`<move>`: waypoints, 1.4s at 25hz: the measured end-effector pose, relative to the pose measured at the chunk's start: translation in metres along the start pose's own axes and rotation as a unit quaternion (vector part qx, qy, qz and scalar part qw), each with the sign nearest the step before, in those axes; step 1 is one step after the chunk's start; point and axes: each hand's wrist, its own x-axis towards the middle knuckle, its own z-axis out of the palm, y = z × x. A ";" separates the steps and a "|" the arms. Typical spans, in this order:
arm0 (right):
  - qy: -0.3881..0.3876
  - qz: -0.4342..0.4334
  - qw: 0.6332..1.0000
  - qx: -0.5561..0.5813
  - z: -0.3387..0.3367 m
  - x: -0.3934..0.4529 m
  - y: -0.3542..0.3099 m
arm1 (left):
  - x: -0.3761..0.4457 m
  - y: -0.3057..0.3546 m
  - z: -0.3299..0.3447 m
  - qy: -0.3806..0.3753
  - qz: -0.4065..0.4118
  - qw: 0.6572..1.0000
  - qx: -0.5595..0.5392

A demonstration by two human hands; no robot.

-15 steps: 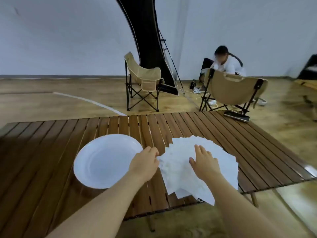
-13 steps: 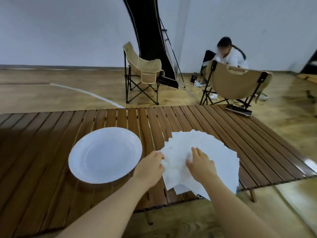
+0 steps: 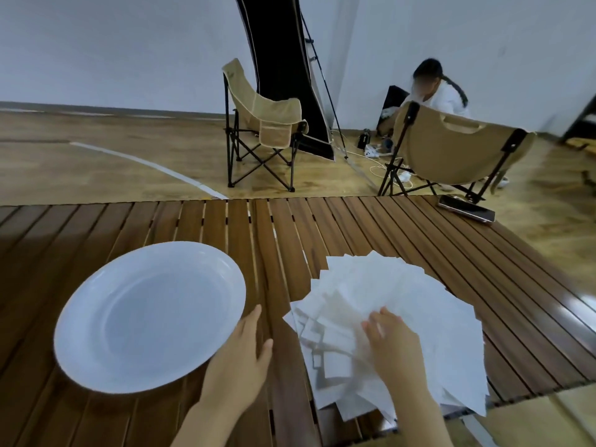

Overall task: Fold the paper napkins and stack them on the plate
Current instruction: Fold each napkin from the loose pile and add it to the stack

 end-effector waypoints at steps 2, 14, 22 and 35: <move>0.060 0.011 0.997 0.056 -0.004 -0.005 -0.004 | 0.005 -0.016 -0.009 0.005 -0.048 0.998 -0.050; -0.031 -0.059 0.894 0.442 -0.066 -0.061 -0.117 | 0.014 -0.002 -0.089 -0.112 -0.121 0.945 -0.284; -0.139 0.038 0.830 0.539 -0.047 -0.050 -0.115 | -0.007 -0.001 -0.127 -0.060 -0.078 0.811 -0.576; -0.201 0.009 0.935 0.293 -0.034 -0.037 -0.108 | 0.001 0.002 -0.123 -0.017 -0.185 0.962 -0.199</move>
